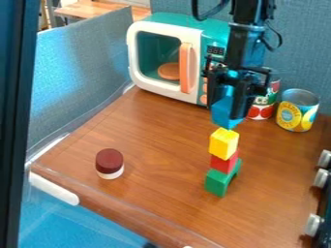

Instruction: Put the blue block on top of the yellow block

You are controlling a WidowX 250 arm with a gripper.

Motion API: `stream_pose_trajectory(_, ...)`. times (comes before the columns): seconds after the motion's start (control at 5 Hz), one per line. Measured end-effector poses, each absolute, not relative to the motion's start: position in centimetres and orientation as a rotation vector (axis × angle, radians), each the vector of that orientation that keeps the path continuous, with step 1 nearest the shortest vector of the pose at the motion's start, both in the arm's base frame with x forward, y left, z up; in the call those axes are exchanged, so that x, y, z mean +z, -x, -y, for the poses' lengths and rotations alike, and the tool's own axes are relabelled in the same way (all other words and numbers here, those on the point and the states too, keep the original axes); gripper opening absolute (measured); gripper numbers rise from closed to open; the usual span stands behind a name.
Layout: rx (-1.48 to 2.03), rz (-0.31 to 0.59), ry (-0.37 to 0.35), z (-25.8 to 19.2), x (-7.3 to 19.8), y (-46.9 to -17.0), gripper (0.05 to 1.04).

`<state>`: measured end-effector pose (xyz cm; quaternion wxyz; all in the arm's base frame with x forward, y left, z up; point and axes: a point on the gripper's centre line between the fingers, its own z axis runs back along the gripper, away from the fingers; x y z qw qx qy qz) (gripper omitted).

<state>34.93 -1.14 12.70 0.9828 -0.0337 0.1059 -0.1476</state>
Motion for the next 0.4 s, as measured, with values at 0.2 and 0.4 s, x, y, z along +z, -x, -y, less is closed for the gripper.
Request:
stream_pose_trajectory(0.2, -0.268, -0.271, 0.067, 1.11, 12.26, -34.41, 0.576)
stream_pose_trajectory(0.4, -0.261, -0.281, 0.064, 1.01, 12.33, -34.35, 0.576)
